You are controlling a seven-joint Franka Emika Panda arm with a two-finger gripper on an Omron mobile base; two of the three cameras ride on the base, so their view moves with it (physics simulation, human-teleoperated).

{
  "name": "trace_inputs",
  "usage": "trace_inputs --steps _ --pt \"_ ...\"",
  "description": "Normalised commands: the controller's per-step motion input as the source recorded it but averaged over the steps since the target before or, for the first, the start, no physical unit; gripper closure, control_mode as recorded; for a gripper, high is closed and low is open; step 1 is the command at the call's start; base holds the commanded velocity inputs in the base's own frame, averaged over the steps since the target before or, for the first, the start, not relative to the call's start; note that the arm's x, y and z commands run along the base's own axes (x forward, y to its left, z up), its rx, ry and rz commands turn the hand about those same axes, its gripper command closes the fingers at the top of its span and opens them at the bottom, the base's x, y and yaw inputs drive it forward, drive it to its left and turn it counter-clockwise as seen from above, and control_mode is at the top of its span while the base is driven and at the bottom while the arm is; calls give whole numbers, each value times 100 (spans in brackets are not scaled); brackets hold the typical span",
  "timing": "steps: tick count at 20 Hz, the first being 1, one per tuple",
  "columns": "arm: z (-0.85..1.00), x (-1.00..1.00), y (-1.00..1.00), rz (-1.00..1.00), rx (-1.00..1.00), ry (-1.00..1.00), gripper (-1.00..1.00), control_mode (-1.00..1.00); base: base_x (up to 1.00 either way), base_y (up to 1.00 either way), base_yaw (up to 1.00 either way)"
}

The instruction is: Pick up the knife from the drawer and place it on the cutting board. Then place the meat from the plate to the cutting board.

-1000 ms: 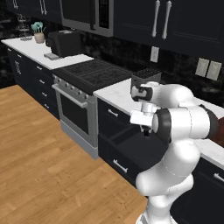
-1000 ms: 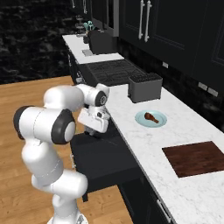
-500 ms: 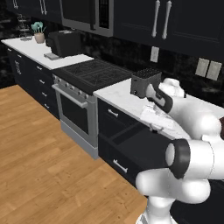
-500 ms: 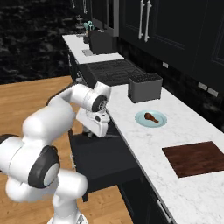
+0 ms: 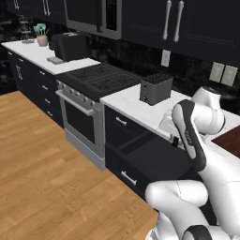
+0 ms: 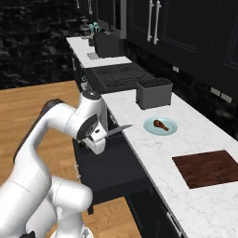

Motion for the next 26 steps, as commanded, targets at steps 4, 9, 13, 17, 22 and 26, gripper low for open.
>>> trace_inputs --steps 4,9,13,17,22,26 --pt "100 -60 0 0 -11 -20 100 -100 0 0 0" --pt "79 -42 0 -3 -14 -14 100 -100 0 0 0" --pt "-9 4 -44 -16 -3 -2 100 -100 0 0 0" --pt "-40 39 -78 -16 0 4 100 -100 0 0 0" --pt "-45 20 -60 -20 -2 0 100 -100 0 0 0" --pt "-38 42 -94 -20 0 1 100 -100 0 0 0"
